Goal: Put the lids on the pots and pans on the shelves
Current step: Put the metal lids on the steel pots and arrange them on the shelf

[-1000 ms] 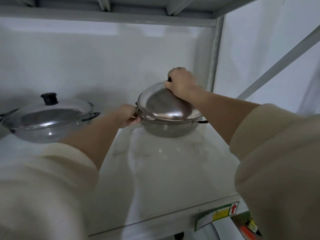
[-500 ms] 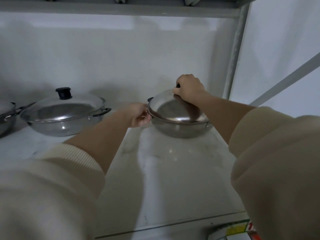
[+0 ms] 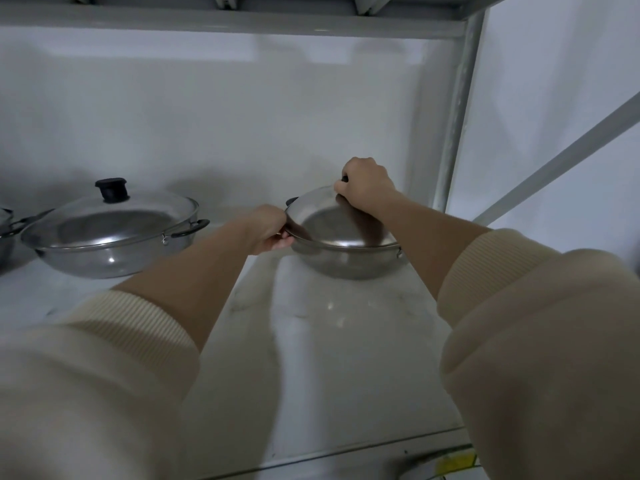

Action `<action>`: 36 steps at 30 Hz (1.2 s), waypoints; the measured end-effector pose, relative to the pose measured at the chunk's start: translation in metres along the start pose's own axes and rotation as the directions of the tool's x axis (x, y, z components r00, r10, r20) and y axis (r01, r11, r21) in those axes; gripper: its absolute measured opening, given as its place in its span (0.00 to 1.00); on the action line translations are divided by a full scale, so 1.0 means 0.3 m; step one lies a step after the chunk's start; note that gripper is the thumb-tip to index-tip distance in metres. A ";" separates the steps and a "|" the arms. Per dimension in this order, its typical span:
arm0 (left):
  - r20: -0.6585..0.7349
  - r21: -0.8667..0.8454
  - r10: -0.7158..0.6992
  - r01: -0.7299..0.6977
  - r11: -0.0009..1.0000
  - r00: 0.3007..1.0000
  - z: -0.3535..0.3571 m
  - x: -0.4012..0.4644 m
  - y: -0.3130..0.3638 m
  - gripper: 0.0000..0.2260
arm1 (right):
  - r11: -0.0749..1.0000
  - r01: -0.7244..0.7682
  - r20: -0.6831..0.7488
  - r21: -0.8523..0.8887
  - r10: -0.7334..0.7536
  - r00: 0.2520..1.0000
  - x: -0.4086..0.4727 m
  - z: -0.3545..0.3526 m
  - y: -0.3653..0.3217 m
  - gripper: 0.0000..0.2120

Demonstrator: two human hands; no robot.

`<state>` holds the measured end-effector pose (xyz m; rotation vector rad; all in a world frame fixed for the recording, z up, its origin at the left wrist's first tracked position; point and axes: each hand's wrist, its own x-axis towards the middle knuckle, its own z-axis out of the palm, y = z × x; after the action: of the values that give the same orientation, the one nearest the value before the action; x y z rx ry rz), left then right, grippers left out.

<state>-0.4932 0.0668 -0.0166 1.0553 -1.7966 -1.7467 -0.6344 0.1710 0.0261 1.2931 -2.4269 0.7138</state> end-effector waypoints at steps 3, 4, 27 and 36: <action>0.003 0.019 0.002 -0.002 1.000 1.000 0.004 -0.006 0.000 0.10 | 1.000 0.010 0.021 0.022 -0.011 1.000 0.003 0.001 0.005 0.08; 0.007 0.021 0.003 -0.003 1.000 1.000 0.005 -0.010 -0.001 0.11 | 1.000 0.013 0.031 0.026 -0.014 0.999 0.000 0.002 0.005 0.09; -0.346 0.885 0.548 0.070 0.461 0.762 -0.547 -0.811 -0.101 0.15 | 0.888 0.442 -0.016 0.125 -0.444 0.896 -0.559 -0.080 -0.747 0.13; -0.478 0.872 0.567 0.438 0.216 0.671 -1.119 -1.345 -0.351 0.15 | 0.806 0.550 0.143 0.219 -0.584 0.799 -0.962 -0.047 -1.291 0.09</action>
<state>0.0335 0.1601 0.0056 1.7004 -2.1244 0.4118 -0.1520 0.1942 0.0107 2.1272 -1.9532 0.6361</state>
